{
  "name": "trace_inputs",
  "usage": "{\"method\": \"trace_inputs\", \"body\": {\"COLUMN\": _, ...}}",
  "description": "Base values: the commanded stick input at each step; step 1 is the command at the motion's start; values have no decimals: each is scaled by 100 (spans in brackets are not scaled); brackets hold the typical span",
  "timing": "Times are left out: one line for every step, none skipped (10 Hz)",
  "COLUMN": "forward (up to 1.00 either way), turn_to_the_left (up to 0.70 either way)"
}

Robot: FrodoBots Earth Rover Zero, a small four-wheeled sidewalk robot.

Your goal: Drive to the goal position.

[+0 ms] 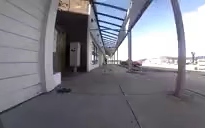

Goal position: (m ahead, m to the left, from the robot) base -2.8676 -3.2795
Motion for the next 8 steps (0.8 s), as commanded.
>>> {"method": "trace_inputs", "body": {"forward": 85, "turn_to_the_left": 0}}
{"method": "trace_inputs", "body": {"forward": 85, "turn_to_the_left": 0}}
{"method": "trace_inputs", "body": {"forward": 85, "turn_to_the_left": 0}}
{"method": "trace_inputs", "body": {"forward": 85, "turn_to_the_left": 0}}
{"method": "trace_inputs", "body": {"forward": 85, "turn_to_the_left": -27}}
{"method": "trace_inputs", "body": {"forward": 85, "turn_to_the_left": -27}}
{"method": "trace_inputs", "body": {"forward": 85, "turn_to_the_left": -27}}
{"method": "trace_inputs", "body": {"forward": 85, "turn_to_the_left": -27}}
